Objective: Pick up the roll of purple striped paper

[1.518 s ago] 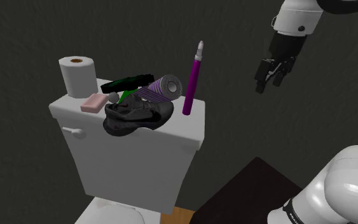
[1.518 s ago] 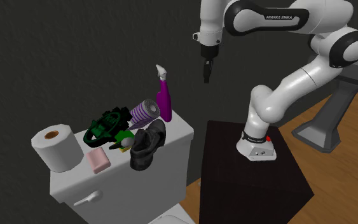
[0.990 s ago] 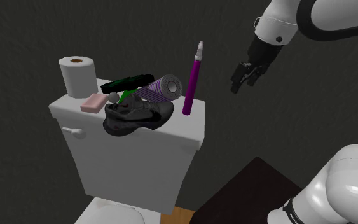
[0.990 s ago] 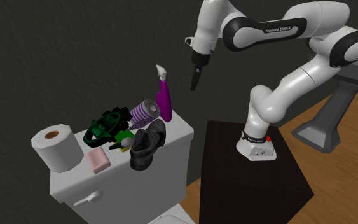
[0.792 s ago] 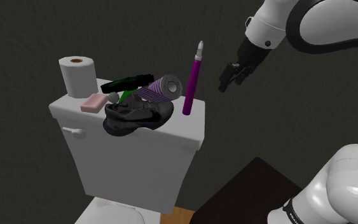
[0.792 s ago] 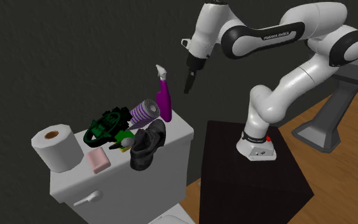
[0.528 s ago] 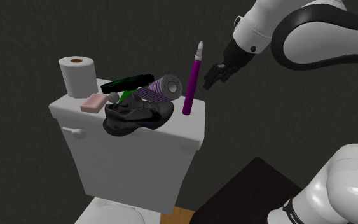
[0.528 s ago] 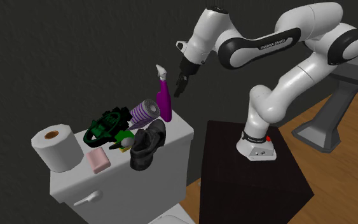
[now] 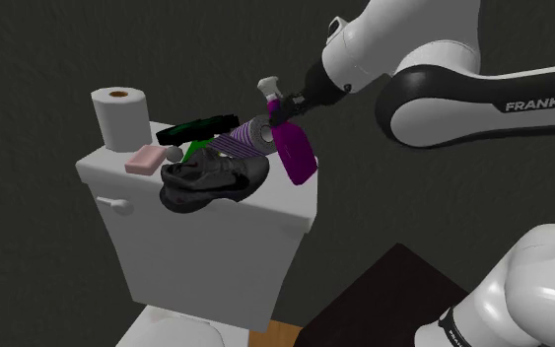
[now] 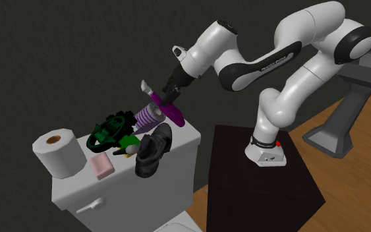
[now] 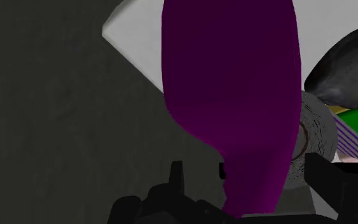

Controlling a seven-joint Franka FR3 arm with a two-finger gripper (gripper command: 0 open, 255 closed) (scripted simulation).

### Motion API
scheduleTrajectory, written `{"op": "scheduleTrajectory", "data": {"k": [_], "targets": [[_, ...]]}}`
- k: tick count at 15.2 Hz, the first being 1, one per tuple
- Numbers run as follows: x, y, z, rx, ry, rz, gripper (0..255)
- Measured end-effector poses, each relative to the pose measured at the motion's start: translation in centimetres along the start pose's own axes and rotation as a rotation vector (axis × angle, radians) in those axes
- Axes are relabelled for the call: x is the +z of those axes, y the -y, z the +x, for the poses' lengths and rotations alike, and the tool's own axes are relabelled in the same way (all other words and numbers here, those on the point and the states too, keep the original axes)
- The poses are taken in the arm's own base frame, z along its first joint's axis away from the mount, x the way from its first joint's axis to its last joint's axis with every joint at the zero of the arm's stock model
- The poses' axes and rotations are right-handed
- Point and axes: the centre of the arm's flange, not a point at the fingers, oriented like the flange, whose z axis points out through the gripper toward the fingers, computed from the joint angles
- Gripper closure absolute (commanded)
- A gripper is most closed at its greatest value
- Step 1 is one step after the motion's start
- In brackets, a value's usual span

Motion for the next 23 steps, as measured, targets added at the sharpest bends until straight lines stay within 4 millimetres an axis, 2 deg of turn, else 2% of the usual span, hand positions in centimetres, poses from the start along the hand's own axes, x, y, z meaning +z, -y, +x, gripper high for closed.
{"op": "scheduleTrajectory", "data": {"k": [5, 12, 13, 23], "targets": [[1.3, 3.3, 1.7, -0.049, -0.153, 0.015, 0], [4.0, 4.1, -0.3, -0.053, -0.168, 0.019, 0], [4.2, 4.2, -0.4, -0.053, -0.168, 0.019, 255], [4.3, 4.2, -0.3, -0.053, -0.174, 0.019, 255]]}}
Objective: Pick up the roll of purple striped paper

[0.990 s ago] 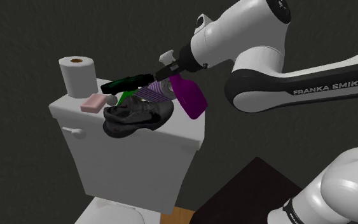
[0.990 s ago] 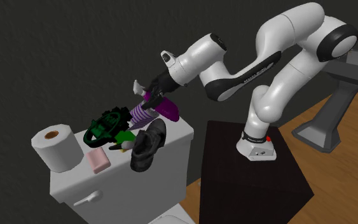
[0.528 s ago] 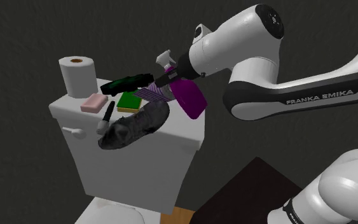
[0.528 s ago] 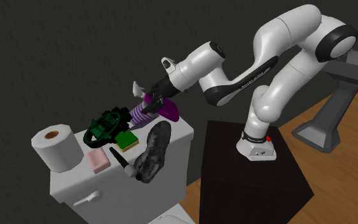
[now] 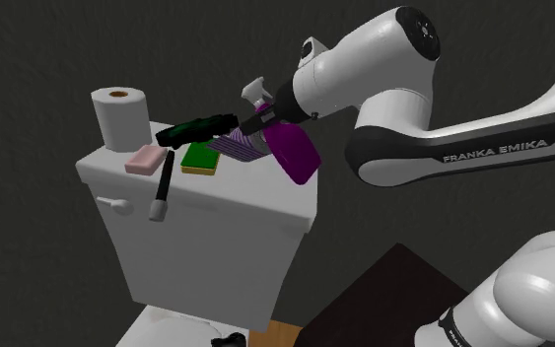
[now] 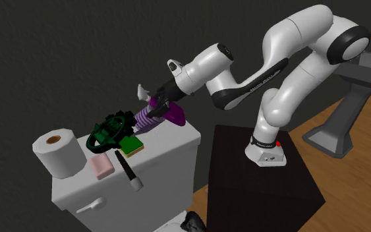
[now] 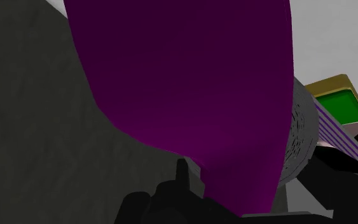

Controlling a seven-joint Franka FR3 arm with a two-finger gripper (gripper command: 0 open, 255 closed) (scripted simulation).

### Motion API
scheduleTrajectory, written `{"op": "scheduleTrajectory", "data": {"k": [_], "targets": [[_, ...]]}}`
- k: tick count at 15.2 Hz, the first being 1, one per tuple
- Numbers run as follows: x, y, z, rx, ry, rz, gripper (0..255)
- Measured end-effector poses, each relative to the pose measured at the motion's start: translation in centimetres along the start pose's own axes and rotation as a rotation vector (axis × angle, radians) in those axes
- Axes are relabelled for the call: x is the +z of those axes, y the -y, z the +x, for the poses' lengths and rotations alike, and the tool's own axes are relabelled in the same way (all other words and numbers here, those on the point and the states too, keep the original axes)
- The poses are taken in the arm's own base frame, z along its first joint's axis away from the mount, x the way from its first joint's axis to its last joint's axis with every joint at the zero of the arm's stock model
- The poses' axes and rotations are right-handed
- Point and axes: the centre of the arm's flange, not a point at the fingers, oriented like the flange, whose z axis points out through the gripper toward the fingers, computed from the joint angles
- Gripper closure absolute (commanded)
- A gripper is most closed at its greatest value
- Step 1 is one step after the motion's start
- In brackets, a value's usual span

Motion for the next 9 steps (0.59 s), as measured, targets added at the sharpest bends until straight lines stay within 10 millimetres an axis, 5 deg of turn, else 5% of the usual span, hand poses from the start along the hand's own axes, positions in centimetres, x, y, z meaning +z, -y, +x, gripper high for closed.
{"op": "scheduleTrajectory", "data": {"k": [9], "targets": [[-2.5, -0.6, 3.0, -0.001, 0.007, 0.000, 255]]}}
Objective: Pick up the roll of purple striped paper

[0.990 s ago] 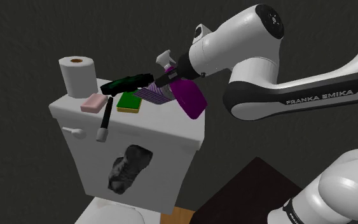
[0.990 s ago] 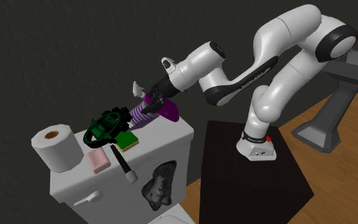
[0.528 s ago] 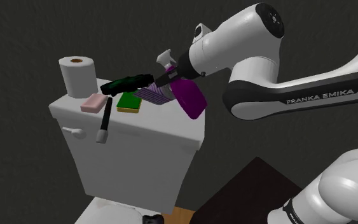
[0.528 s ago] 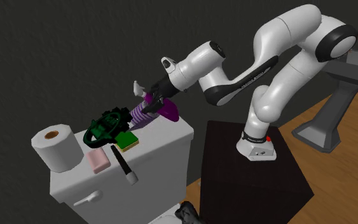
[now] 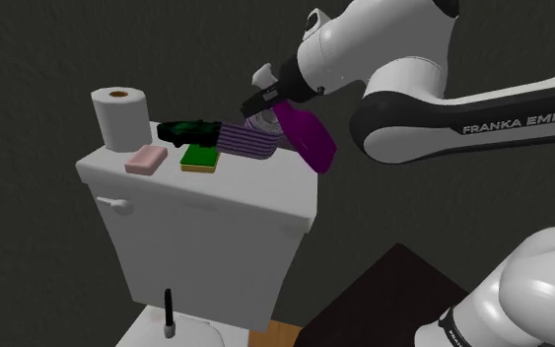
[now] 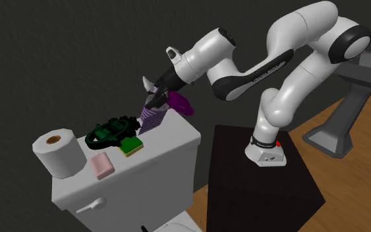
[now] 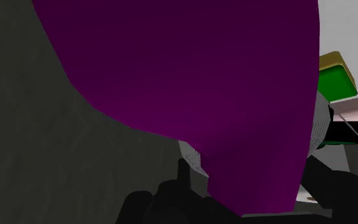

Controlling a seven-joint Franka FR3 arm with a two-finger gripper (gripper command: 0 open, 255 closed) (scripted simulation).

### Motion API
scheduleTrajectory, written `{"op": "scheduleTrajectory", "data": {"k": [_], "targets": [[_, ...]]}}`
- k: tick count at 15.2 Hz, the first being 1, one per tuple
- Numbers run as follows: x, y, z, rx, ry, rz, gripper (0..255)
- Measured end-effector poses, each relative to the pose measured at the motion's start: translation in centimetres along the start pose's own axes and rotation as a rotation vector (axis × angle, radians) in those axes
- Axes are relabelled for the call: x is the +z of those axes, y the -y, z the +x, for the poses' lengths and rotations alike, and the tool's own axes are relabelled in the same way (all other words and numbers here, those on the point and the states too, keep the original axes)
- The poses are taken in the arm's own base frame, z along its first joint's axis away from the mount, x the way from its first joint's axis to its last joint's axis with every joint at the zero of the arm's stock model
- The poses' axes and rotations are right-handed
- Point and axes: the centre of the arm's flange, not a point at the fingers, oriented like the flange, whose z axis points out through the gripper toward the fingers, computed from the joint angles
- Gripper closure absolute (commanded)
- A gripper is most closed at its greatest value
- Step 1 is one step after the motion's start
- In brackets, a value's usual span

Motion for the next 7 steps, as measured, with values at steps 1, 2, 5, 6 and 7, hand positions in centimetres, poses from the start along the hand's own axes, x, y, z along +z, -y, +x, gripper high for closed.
{"op": "scheduleTrajectory", "data": {"k": [1, 2, 5, 6, 7], "targets": [[-0.4, -0.1, 0.4, 0.000, 0.000, 0.000, 255], [-0.8, -0.2, 0.8, 0.000, 0.000, 0.000, 255], [-1.7, -0.5, 1.9, 0.000, 0.000, 0.000, 255], [-2.0, -0.5, 2.3, 0.000, 0.000, 0.000, 255], [-2.2, -0.6, 2.6, 0.000, 0.000, 0.000, 255]]}}
